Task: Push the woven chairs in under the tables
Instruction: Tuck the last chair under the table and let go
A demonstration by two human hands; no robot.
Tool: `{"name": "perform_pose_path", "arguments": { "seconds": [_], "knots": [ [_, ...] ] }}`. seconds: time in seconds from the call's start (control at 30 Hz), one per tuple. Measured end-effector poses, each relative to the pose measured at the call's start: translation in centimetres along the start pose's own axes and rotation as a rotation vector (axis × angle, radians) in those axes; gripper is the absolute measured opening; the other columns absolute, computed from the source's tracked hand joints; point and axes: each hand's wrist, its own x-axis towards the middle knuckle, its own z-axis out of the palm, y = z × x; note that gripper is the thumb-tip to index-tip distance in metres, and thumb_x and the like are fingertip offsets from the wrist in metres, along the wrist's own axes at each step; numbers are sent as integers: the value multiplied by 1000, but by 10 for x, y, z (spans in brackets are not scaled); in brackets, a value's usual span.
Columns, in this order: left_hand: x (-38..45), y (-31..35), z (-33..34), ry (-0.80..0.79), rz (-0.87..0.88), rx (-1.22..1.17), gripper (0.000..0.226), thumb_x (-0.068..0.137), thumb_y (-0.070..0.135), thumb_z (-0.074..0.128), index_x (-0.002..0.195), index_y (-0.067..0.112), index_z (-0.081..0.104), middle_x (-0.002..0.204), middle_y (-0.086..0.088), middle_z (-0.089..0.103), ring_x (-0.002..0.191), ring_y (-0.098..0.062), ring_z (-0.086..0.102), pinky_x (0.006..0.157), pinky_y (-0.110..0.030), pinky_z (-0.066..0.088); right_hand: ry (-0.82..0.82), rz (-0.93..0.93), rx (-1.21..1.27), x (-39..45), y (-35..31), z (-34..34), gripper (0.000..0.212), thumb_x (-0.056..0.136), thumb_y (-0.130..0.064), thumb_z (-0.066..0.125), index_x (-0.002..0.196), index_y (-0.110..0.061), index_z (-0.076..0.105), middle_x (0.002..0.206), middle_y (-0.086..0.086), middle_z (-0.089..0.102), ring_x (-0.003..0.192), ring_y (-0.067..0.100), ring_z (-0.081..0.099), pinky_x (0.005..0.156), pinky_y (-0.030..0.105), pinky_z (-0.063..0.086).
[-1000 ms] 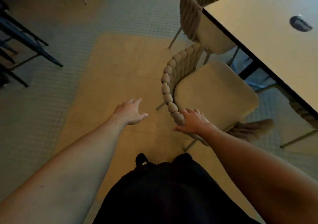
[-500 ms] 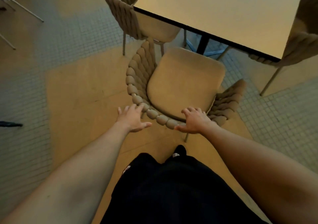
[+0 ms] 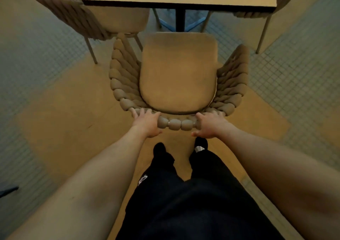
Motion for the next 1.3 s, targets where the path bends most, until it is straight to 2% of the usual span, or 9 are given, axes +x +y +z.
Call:
{"name": "perform_pose_path", "arguments": {
  "seconds": [0.13,0.23,0.3,0.33,0.4,0.57,0.8,1.07,1.3],
  "knots": [
    [23,-17,5,-14,65,70,61,92,49,62,148,34,42,147,-5,48,142,-34,30,116,-72,3,-33,55,-19,18,-14,7,73,89,-70,57,143,-23,41,141,6,55,132,34,49,113,62,22],
    [43,-33,10,16,107,147,52,89,51,65,137,38,52,133,0,60,134,-31,43,117,-70,0,-48,59,-37,34,-17,11,71,89,-68,57,142,-23,45,140,4,57,131,31,52,117,64,17],
    [52,-37,12,48,135,177,46,87,50,65,131,42,56,125,1,64,126,-30,49,116,-67,8,-28,41,-79,39,-15,12,71,89,-70,57,142,-23,47,138,3,59,129,28,55,115,57,25],
    [53,-37,11,58,147,185,44,87,48,65,130,42,57,123,1,64,124,-29,51,114,-63,18,-20,41,-98,40,-14,13,69,89,-71,56,139,-24,49,136,2,61,126,26,56,112,53,30],
    [50,-34,8,72,152,189,38,88,45,65,125,41,60,119,1,64,119,-28,53,103,-52,34,-7,38,-115,38,-11,12,63,89,-70,57,133,-25,52,129,2,63,121,24,58,108,48,35],
    [39,-27,11,27,163,199,29,87,43,67,116,36,65,109,1,65,111,-27,56,92,-47,38,0,45,-65,27,-10,25,54,86,-65,65,123,-26,56,121,-1,64,113,21,59,103,45,37],
    [44,-8,3,66,162,185,35,86,42,67,121,39,65,113,2,66,115,-27,55,94,-46,38,12,36,-76,23,15,12,47,86,-62,67,117,-28,58,119,-4,64,112,20,60,101,43,37],
    [82,2,-40,117,147,137,39,86,44,66,124,47,63,116,4,66,114,-27,56,95,-46,37,67,23,-83,46,45,-33,47,89,-61,65,121,-27,59,118,-1,66,113,21,60,101,43,39],
    [95,17,-51,78,124,137,39,85,44,67,123,48,62,113,3,65,113,-27,55,94,-46,38,35,27,-94,59,63,-46,55,85,-65,69,121,-26,60,121,1,64,116,24,61,104,44,40]
  ]
}}
